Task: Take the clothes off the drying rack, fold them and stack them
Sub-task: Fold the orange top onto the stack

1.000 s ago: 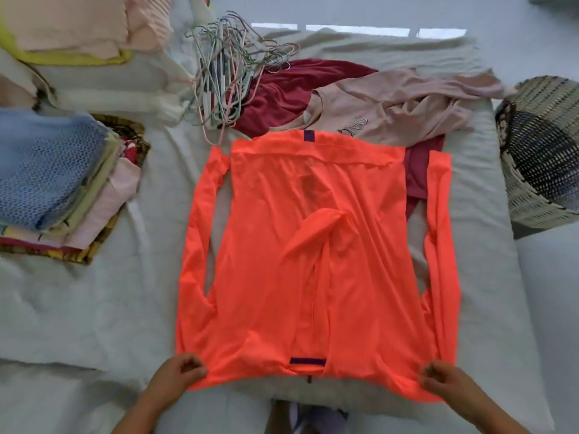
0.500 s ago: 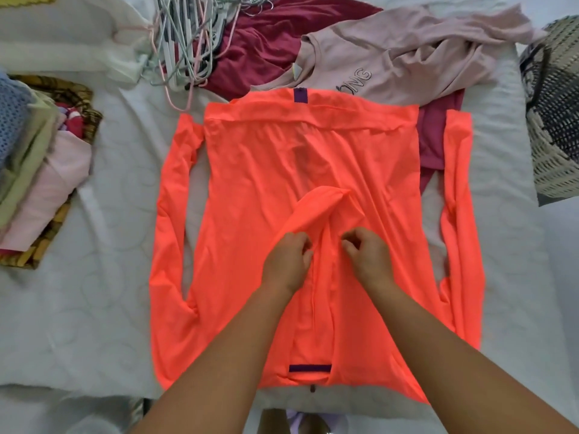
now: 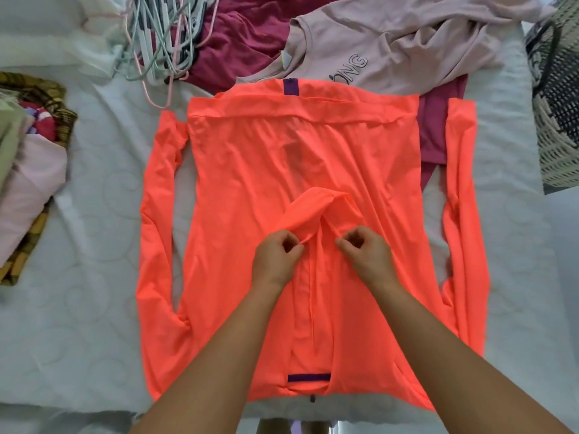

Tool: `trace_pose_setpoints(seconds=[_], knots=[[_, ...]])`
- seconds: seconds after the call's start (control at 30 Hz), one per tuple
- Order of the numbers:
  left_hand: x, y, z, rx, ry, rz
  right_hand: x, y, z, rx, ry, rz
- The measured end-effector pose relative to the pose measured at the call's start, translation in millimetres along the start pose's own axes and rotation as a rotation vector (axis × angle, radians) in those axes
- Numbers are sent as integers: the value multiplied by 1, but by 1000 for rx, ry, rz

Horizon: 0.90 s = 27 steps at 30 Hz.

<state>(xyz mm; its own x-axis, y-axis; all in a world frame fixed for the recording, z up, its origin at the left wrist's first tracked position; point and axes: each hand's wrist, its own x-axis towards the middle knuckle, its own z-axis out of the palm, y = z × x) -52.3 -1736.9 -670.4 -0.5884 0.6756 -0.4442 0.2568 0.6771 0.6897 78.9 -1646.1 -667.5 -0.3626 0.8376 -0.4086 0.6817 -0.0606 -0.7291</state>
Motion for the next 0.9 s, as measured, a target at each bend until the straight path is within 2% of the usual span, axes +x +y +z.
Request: trace_pose_setpoints(seconds=[0.1,0.2,0.27,0.33,0.4,0.47,0.53,0.7,0.83,0.9], knots=[[-6,-6,-15,-444,47,-153,-8,7,-13,239,77,34],[-12,-15,-26,-698,90,-310,-18,13,-19,419,146,118],[-15,-16,-30,-824,79,-351,-22,14,-20,441,166,146],[-18,-16,-32,-739,61,-251,-26,14,-20,342,156,106],[-20,-16,-30,-370,70,-56,-29,14,-19,149,147,51],[-21,-15,-29,7,147,64,-31,15,-21,-56,173,-16],[-22,-14,-31,147,199,129,-33,15,-26,-181,219,-74],[-18,-31,-44,-16,201,183,-32,22,-43,-85,303,-95],[-18,-48,-51,-142,267,141,-32,37,-45,0,293,-1],[-22,-53,-50,-125,302,124,-34,43,-43,-2,268,6]])
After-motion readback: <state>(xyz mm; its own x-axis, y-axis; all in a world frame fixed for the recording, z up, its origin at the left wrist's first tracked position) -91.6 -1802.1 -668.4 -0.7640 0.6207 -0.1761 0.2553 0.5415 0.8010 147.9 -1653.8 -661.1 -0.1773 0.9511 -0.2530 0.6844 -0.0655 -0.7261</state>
